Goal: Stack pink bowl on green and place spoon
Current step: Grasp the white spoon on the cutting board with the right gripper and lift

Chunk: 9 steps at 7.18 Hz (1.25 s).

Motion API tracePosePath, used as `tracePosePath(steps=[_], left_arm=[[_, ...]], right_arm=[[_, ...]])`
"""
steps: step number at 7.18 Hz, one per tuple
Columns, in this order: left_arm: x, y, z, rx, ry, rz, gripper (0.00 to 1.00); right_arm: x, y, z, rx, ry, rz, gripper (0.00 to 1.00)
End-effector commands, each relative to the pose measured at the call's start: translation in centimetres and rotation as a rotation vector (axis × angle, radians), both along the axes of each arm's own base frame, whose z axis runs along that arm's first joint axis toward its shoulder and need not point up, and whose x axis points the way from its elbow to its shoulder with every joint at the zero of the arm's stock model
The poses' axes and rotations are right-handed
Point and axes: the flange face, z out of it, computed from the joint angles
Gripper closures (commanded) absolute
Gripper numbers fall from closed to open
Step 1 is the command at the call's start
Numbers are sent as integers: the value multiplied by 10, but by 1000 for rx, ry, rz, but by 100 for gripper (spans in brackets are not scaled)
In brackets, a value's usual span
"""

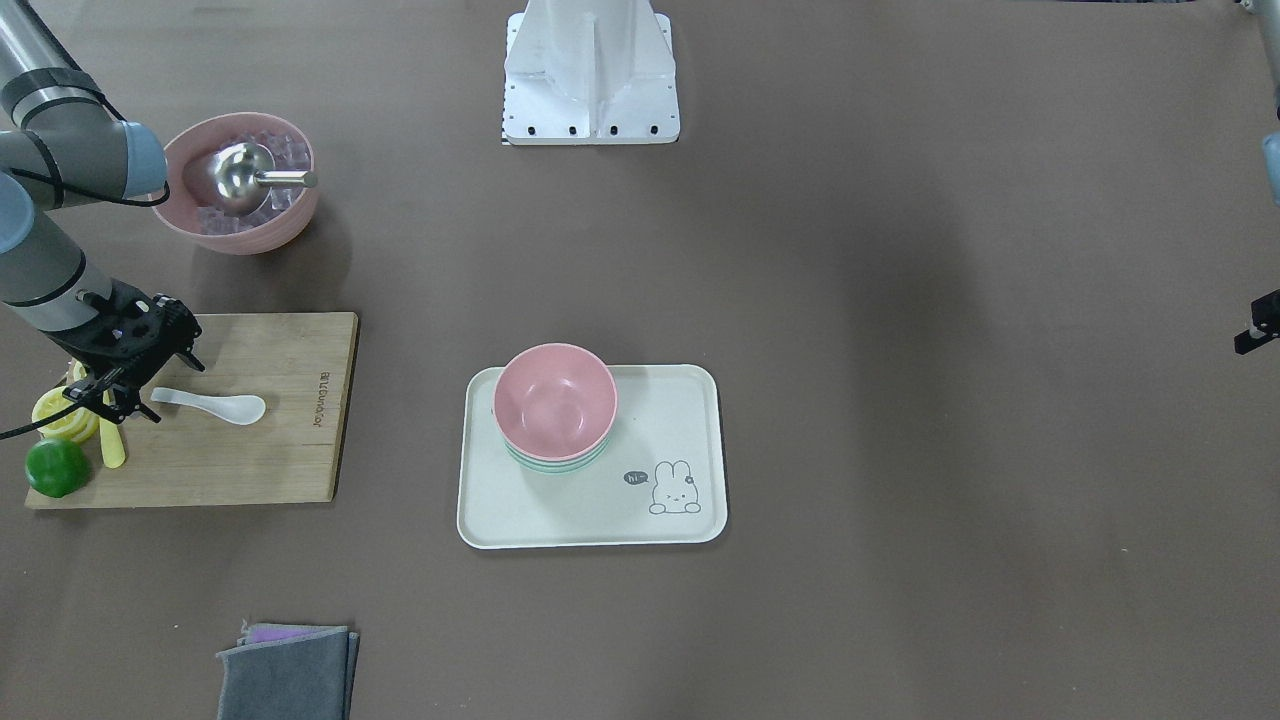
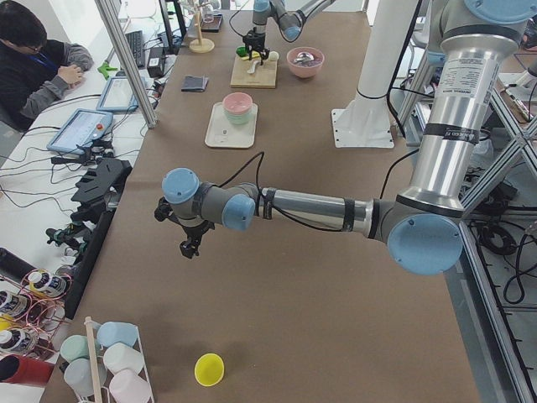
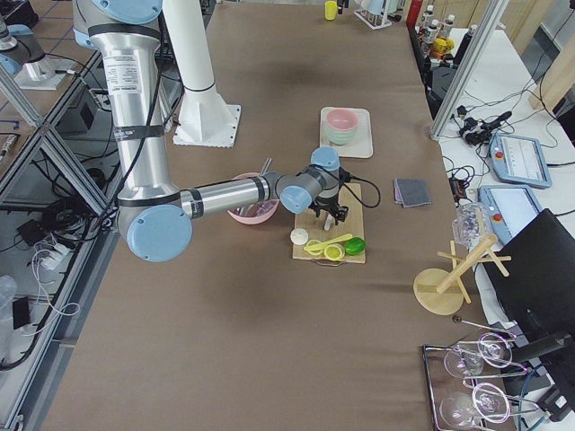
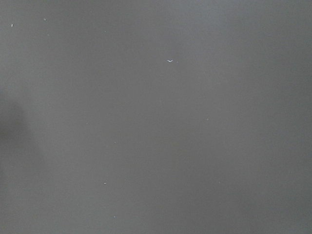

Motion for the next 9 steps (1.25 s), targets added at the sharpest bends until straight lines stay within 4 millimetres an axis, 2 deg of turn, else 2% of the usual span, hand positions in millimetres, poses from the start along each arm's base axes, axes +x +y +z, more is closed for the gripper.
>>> tracePosePath(steps=[1,2,3,5,6,7,8,9], left_arm=[[0,0,0,-2,1,-1,1],[0,3,4,-7,2,0,1],[0,3,4,-6,3,-1,1],[0,3,4,-6,3,-1,1],[0,3,4,-7,3,-2,1],[0,3,4,-7,3,-2,1],[0,3,4,-9,2,-2,1],[0,3,4,-9,2,-2,1]], right_arm=[[-2,-2,-3,4,-7,-6,58],[-2,-2,-3,-2,-7,-2,65],[-2,-1,-1,-6,-5,0,65],[-2,-2,-2,-7,-5,4,73],[-2,-2,-6,-4,-8,5,89],[-2,-1,-9,-10,-14,7,100],[-5,-5,-22,-91,-69,48,100],[-17,-13,-49,-227,-140,137,100]])
